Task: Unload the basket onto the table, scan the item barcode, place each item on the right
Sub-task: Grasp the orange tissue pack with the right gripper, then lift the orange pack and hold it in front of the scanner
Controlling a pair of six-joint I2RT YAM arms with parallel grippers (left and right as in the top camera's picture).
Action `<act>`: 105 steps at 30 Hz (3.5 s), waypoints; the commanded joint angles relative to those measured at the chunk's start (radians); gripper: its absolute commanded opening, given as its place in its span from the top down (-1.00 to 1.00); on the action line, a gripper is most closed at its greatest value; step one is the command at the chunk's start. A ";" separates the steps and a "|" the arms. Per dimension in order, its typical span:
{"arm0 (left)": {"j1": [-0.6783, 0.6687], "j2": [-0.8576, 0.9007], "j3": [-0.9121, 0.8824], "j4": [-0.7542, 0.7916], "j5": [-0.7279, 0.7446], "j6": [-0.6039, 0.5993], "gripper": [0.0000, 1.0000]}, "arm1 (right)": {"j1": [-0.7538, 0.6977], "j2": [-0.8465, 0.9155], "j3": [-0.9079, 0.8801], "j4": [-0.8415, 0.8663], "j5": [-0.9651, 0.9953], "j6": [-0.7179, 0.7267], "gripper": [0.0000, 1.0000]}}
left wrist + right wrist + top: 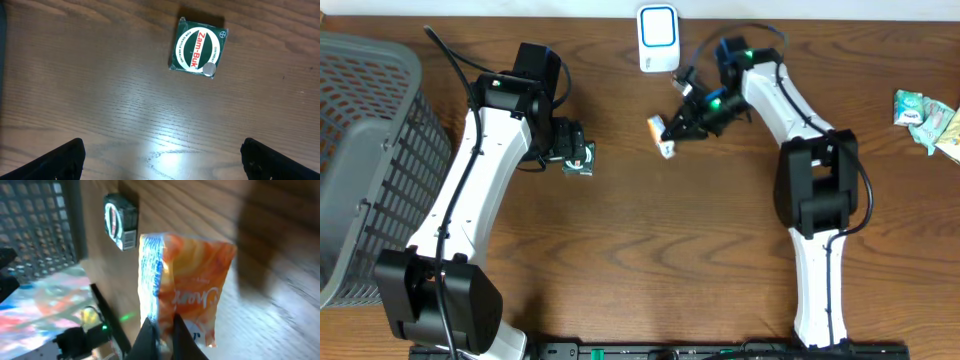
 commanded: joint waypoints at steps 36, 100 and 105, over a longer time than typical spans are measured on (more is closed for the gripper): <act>0.005 -0.003 0.013 -0.003 -0.010 0.006 -0.96 | 0.003 -0.088 -0.237 0.311 0.354 0.228 0.03; 0.005 -0.003 0.013 -0.003 -0.010 0.006 -0.95 | 0.245 -0.265 -0.125 0.722 1.466 -0.117 0.98; 0.005 -0.003 0.013 -0.003 -0.010 0.006 -0.96 | 0.278 -0.245 -0.125 0.999 1.519 -0.438 0.98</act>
